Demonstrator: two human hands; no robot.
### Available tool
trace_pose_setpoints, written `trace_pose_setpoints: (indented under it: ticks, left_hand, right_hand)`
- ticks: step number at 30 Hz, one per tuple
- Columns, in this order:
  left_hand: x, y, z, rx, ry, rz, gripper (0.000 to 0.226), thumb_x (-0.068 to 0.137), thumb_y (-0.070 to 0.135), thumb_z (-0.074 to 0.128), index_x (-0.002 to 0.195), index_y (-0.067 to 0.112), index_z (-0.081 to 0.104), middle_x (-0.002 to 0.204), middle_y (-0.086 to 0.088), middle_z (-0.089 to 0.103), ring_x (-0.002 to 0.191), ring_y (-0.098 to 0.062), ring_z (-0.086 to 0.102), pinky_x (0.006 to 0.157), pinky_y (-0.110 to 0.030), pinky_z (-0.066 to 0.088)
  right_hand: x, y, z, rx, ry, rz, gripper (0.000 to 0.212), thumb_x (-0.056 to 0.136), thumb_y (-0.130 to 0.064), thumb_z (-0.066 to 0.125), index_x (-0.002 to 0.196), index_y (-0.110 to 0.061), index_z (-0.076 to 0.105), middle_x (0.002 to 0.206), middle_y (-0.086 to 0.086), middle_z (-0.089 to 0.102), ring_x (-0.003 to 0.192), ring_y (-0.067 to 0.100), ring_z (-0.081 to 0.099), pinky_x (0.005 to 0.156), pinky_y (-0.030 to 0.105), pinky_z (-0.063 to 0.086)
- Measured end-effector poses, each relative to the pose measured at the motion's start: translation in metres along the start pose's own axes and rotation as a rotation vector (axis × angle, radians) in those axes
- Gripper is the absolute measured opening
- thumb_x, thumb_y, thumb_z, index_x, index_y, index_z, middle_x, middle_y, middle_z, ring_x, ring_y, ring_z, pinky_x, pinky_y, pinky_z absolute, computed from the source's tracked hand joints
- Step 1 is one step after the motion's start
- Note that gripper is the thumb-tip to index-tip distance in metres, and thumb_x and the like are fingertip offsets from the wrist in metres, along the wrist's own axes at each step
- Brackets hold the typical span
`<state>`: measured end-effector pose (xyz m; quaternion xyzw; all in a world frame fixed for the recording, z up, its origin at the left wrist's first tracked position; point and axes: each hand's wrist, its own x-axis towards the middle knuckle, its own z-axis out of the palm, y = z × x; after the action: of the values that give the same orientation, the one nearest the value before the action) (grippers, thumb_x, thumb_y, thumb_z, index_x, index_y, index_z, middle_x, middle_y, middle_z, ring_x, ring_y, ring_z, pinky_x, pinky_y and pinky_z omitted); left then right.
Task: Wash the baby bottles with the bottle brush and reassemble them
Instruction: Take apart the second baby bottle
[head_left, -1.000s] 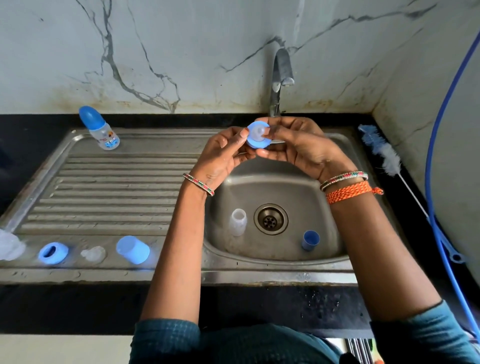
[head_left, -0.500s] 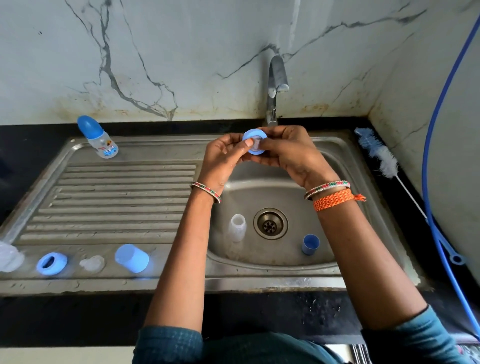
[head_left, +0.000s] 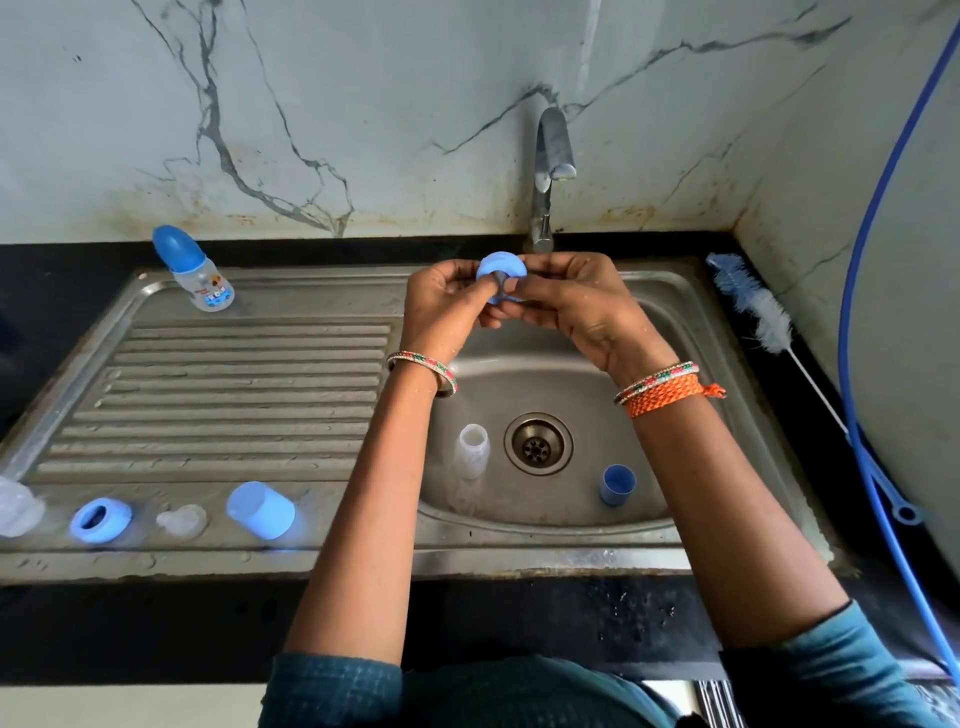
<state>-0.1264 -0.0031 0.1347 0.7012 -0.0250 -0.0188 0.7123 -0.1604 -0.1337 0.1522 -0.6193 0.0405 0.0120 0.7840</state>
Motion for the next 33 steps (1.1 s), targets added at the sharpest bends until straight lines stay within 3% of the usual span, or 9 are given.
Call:
trace_pose_setpoints:
  ticks: [2, 7, 10, 14, 17, 20, 23, 28, 33]
  left_hand:
    - [-0.002, 0.004, -0.004, -0.005, -0.054, -0.017, 0.003, 0.086, 0.004, 0.065, 0.089, 0.004, 0.066, 0.070, -0.008, 0.068, 0.049, -0.010, 0.063, 0.051, -0.020, 0.053]
    - [-0.002, 0.003, -0.006, 0.125, -0.214, -0.002, 0.024, 0.093, 0.004, 0.055, 0.115, -0.003, 0.062, 0.090, -0.012, 0.068, 0.065, -0.005, 0.067, 0.064, -0.018, 0.056]
    - [-0.003, 0.000, -0.010, 0.043, -0.364, -0.022, 0.032, 0.095, -0.005, 0.046, 0.125, 0.004, 0.054, 0.097, -0.011, 0.065, 0.076, -0.004, 0.067, 0.078, -0.018, 0.055]
    - [-0.003, -0.008, -0.001, 0.115, -0.250, 0.036, 0.021, 0.086, -0.001, 0.063, 0.107, -0.004, 0.063, 0.084, -0.009, 0.068, 0.069, -0.007, 0.067, 0.076, -0.021, 0.056]
    - [-0.002, -0.011, 0.007, 0.069, -0.169, 0.027, 0.019, 0.078, -0.002, 0.072, 0.097, -0.004, 0.066, 0.085, -0.018, 0.070, 0.077, -0.026, 0.071, 0.077, -0.036, 0.058]
    - [-0.001, -0.013, 0.004, -0.023, -0.197, -0.055, 0.006, 0.087, 0.007, 0.065, 0.091, 0.003, 0.064, 0.079, -0.010, 0.068, 0.064, -0.010, 0.069, 0.068, -0.023, 0.058]
    - [0.000, -0.018, -0.001, -0.211, -0.248, -0.239, 0.019, 0.096, 0.018, 0.051, 0.085, 0.008, 0.062, 0.069, -0.003, 0.070, 0.060, -0.010, 0.068, 0.065, -0.018, 0.056]
    - [0.002, -0.027, -0.003, -0.371, -0.279, -0.432, 0.012, 0.094, 0.015, 0.054, 0.088, 0.009, 0.062, 0.071, -0.003, 0.068, 0.070, -0.013, 0.063, 0.063, -0.018, 0.056]
    - [0.010, -0.037, -0.004, -0.439, -0.274, -0.492, 0.016, 0.093, -0.001, 0.049, 0.089, 0.007, 0.062, 0.069, -0.003, 0.070, 0.076, -0.013, 0.062, 0.065, -0.021, 0.057]
  right_hand:
    - [0.000, 0.001, 0.001, -0.015, 0.027, -0.004, 0.023, 0.081, 0.004, 0.069, 0.103, 0.007, 0.065, 0.088, 0.017, 0.071, 0.078, 0.025, 0.072, 0.072, 0.028, 0.059]
    - [0.003, 0.003, -0.001, -0.020, 0.049, 0.062, 0.016, 0.083, 0.001, 0.068, 0.098, 0.006, 0.064, 0.088, 0.017, 0.069, 0.077, 0.022, 0.071, 0.069, 0.025, 0.058]
    - [0.004, 0.006, -0.008, -0.015, 0.131, 0.090, 0.001, 0.086, 0.001, 0.063, 0.087, 0.002, 0.064, 0.084, 0.016, 0.067, 0.072, 0.022, 0.069, 0.063, 0.021, 0.057]
    - [0.005, 0.007, -0.012, -0.159, 0.156, 0.078, 0.005, 0.086, -0.001, 0.065, 0.082, -0.004, 0.064, 0.078, 0.014, 0.068, 0.059, 0.016, 0.070, 0.056, 0.019, 0.055]
    - [0.008, 0.010, -0.010, -0.285, 0.246, 0.012, 0.011, 0.085, 0.003, 0.066, 0.081, -0.006, 0.062, 0.074, 0.013, 0.067, 0.053, 0.014, 0.068, 0.052, 0.018, 0.053]
    - [0.008, 0.014, -0.014, -0.299, 0.242, 0.005, 0.011, 0.084, 0.005, 0.065, 0.094, 0.001, 0.065, 0.083, 0.016, 0.068, 0.061, 0.015, 0.070, 0.056, 0.020, 0.055]
    - [0.004, 0.019, -0.014, -0.312, 0.169, 0.011, 0.023, 0.086, 0.008, 0.062, 0.109, 0.006, 0.065, 0.086, 0.014, 0.069, 0.066, 0.014, 0.071, 0.058, 0.020, 0.056]
    - [0.006, 0.027, -0.015, -0.531, 0.171, -0.058, 0.022, 0.086, 0.005, 0.064, 0.108, 0.002, 0.068, 0.097, 0.017, 0.071, 0.083, 0.023, 0.072, 0.068, 0.035, 0.061]
    - [0.001, 0.027, -0.018, -0.443, 0.072, 0.010, 0.015, 0.086, -0.003, 0.068, 0.100, 0.000, 0.070, 0.090, 0.014, 0.072, 0.077, 0.017, 0.071, 0.065, 0.024, 0.058]
